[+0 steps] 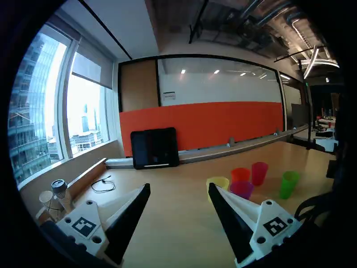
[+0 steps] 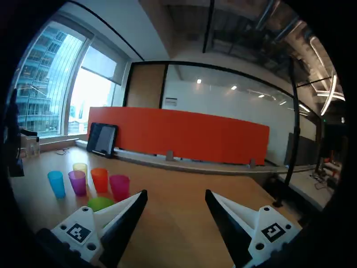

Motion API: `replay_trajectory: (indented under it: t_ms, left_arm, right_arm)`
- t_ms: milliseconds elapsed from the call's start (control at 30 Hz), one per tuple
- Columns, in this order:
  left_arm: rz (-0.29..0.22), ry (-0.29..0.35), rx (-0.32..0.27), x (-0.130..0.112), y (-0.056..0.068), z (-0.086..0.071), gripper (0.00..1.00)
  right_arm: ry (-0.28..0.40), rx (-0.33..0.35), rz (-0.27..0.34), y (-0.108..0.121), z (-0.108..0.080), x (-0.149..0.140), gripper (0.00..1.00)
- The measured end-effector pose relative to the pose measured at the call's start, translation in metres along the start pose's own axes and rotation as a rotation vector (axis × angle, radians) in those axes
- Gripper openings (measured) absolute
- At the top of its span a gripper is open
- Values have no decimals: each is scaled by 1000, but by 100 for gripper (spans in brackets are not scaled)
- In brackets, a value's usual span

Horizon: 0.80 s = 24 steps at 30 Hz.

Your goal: Pour water

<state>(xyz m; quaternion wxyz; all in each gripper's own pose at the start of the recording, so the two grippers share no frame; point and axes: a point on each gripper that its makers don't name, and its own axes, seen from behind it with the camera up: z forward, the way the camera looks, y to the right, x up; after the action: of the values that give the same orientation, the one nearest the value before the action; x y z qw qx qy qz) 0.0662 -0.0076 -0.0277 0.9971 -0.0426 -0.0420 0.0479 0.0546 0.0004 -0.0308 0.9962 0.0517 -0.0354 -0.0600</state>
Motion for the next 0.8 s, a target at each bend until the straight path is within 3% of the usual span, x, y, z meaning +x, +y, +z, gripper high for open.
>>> replay_trajectory:
  t_ms: [400,800]
  left_arm:
    - [-56,66,42,5,10,1,97]
    - [-47,93,72,2,14,6,97]
  right_arm:
    - [66,-72,48,2,1,16,100]
    - [98,-116,55,6,-1,29,100]
